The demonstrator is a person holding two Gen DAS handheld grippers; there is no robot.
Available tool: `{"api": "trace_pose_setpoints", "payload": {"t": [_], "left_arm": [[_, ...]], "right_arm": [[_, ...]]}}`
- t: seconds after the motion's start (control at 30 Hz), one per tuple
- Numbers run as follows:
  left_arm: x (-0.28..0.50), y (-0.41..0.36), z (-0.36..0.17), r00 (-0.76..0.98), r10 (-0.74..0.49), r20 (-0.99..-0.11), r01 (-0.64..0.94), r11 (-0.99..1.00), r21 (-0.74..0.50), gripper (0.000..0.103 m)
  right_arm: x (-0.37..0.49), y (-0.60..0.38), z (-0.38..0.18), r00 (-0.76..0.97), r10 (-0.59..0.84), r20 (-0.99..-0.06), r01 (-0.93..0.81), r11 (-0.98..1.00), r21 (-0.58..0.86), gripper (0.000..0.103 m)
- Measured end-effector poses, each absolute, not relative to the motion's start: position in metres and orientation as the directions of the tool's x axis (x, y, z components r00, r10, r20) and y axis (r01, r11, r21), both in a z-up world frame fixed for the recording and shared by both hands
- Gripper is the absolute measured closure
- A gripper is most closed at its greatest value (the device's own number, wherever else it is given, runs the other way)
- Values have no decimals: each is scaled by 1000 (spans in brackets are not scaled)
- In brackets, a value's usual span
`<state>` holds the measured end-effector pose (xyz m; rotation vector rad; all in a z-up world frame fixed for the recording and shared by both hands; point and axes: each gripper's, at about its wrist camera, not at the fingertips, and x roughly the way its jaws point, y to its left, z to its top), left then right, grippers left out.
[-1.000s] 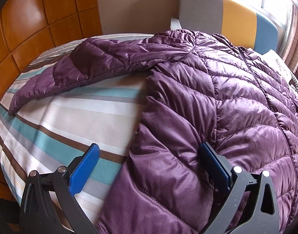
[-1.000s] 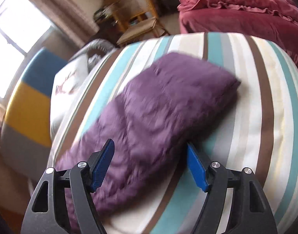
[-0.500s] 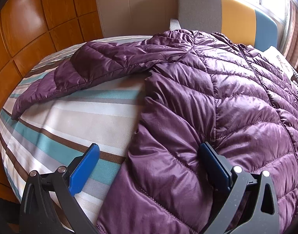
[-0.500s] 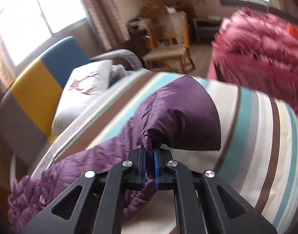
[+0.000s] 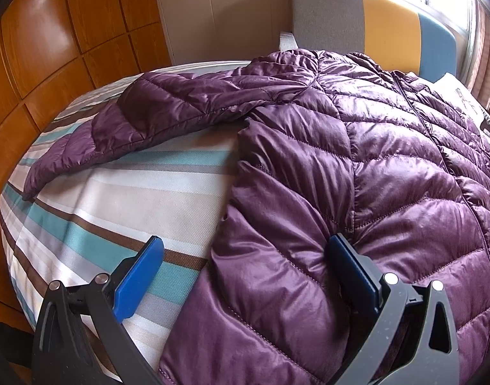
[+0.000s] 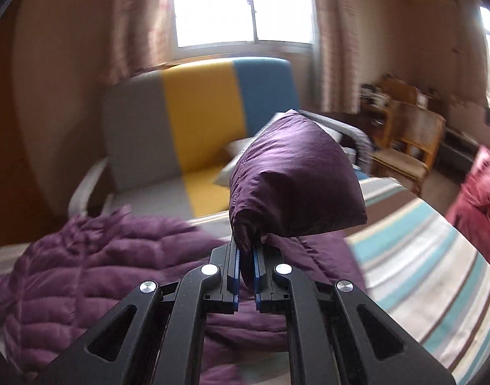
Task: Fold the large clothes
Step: 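Lift the sleeve and fold it across the jacket body with the right gripper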
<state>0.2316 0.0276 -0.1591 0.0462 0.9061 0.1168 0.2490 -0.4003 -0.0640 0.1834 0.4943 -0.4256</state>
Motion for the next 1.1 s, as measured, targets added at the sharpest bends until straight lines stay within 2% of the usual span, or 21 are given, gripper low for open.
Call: {"api": "trace_pose_setpoints", "payload": {"t": [0.4,0.67,0.83,0.9,0.97,1.1], "left_arm": [[232,29,-160,612,117,-782,-83,993,84,2],[232,29,-160,611,113,-784,-83,993,78,2],[232,29,-161,612,118,-782,-84,993,85,2],[232,28,-161,612,121,-781,-84,993,88,2],[232,28,-161,612,119,-782,-84,993,85,2],[231,30,-161,610,109,-785,-83,994,73,2]], "right_arm": [[304,-225,-106,819,-81,-568,36,995,-91,97],[314,-184,-143,713,-20,-701,-123,981,-153,96],[302,-172,-154,695,0,-719,-196,962,-190,79],[296,-165,-152,709,17,-705,-220,955,-198,64],[290,-159,-151,720,42,-693,-242,951,-194,57],[282,-161,-138,727,111,-677,-267,955,-130,57]]}}
